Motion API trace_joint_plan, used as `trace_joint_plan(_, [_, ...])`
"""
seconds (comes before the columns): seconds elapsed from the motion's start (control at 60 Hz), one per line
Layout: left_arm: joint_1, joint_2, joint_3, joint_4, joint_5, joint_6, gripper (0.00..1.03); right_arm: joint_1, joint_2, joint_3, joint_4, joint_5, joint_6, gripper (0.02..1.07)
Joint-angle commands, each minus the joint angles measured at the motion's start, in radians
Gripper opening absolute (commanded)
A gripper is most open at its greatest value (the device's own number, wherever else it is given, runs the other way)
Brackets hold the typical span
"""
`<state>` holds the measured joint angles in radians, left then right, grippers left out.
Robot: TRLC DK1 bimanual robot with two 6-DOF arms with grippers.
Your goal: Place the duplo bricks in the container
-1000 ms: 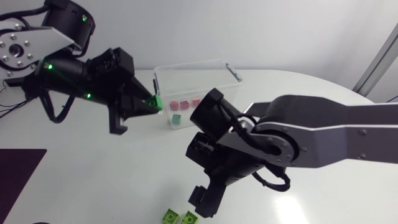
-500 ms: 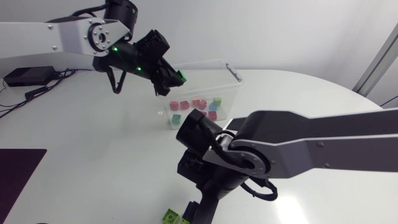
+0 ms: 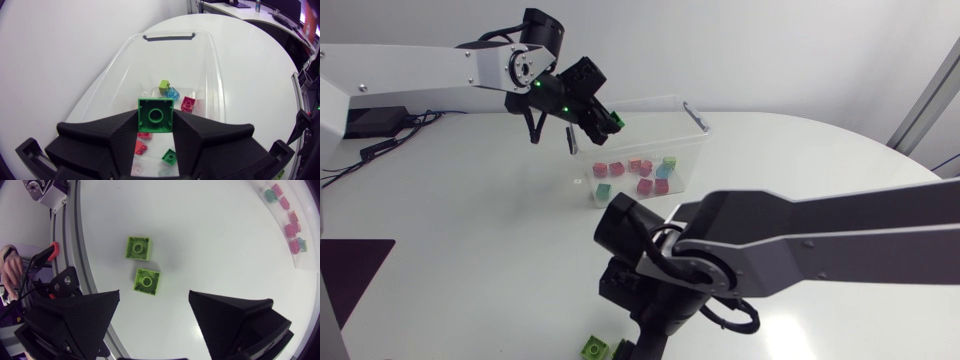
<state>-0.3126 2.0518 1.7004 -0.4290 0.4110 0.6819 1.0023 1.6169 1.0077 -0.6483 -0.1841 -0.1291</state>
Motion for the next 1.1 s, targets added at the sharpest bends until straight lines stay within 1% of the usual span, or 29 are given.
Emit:
trace_joint_plan(0.0, [0.012, 0.027, 0.031, 0.012, -0.005, -0.021, 0.53, 0.016, 0.044, -0.011, -0.014, -0.008, 0.023, 1.02])
trace_joint_plan(0.017, [0.013, 0.025, 0.031, 0.012, -0.005, -0.019, 0.58, 0.018, 0.051, -0.009, -0.014, -0.008, 0.023, 1.02])
trace_joint_plan(0.033, [0.015, 0.024, 0.03, 0.012, -0.006, -0.019, 0.66, 0.019, 0.055, -0.008, -0.014, -0.008, 0.023, 1.02])
trace_joint_plan(0.083, [0.021, 0.013, 0.025, 0.01, -0.006, -0.016, 0.82, 0.027, 0.064, -0.006, -0.011, -0.008, 0.025, 1.02])
trace_joint_plan(0.1, [0.023, 0.008, 0.024, 0.012, -0.006, -0.016, 0.86, 0.03, 0.069, -0.004, -0.01, -0.008, 0.026, 1.02])
trace_joint_plan(0.183, [0.032, -0.016, 0.01, 0.01, -0.005, -0.015, 0.97, 0.038, 0.092, 0.008, -0.005, -0.006, 0.031, 1.02])
trace_joint_plan(0.25, [0.04, -0.041, -0.007, 0.01, -0.005, -0.015, 0.99, 0.042, 0.106, 0.02, -0.007, -0.002, 0.032, 1.02])
trace_joint_plan(0.467, [0.06, -0.147, -0.076, 0.01, -0.003, -0.01, 0.99, 0.053, 0.155, 0.078, -0.014, 0.02, 0.032, 1.02])
trace_joint_plan(0.733, [0.109, -0.286, -0.173, 0.01, 0.002, 0.005, 0.99, 0.058, 0.186, 0.089, -0.014, 0.029, 0.034, 1.01])
trace_joint_plan(0.833, [0.13, -0.351, -0.222, 0.009, 0.014, 0.016, 0.99, 0.059, 0.199, 0.098, -0.025, 0.035, 0.034, 0.98])
trace_joint_plan(0.983, [0.145, -0.455, -0.309, 0.004, 0.023, 0.044, 0.99, 0.064, 0.216, 0.112, -0.042, 0.037, 0.034, 0.85])
trace_joint_plan(1.083, [0.152, -0.525, -0.37, 0.003, 0.023, 0.064, 0.99, 0.067, 0.228, 0.123, -0.059, 0.037, 0.031, 0.84])
